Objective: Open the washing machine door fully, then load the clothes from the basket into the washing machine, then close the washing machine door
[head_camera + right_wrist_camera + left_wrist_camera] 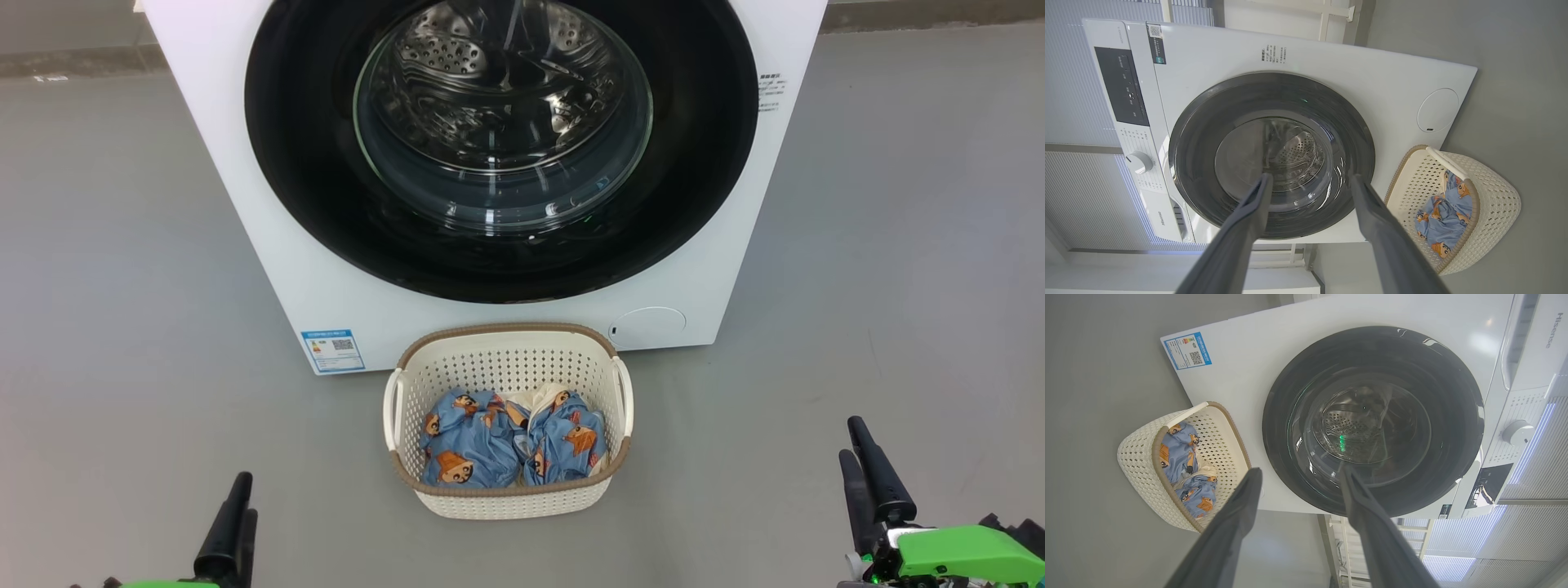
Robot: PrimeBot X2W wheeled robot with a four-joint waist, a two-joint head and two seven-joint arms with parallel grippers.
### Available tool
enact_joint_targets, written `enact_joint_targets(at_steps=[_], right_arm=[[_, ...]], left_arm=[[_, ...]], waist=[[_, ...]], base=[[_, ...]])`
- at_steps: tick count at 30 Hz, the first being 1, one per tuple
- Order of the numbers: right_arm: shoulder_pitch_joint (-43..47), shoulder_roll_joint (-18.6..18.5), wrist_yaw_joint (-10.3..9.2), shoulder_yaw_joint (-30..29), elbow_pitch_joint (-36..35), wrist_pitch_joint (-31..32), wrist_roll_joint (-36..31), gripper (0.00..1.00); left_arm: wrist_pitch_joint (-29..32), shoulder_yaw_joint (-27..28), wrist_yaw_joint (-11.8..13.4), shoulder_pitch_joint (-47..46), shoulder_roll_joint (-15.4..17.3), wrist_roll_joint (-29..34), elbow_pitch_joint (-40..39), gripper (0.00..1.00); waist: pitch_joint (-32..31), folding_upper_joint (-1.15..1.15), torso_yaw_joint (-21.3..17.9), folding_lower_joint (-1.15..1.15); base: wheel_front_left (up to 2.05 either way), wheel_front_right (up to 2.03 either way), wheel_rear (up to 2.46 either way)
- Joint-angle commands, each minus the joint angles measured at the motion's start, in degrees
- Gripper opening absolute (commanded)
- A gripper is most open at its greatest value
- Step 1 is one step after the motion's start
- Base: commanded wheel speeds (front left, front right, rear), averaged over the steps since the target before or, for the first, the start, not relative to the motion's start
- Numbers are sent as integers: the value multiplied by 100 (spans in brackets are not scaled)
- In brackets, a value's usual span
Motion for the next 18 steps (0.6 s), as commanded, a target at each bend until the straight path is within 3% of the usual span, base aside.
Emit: enact_joint_targets(at_steps=[1,18], right_arm=[[-201,-103,2,86,-188,-65,-123,100],[-288,-254,3,340,-355,-357,-1149,100]], left_arm=[[-48,10,-9,-166,106,96,-193,100],[-337,-117,-11,-165,223,931,-344,100]], waist=[[-1,0,0,-1],[-2,0,10,-1]], base=[[0,0,0],[0,0,0]])
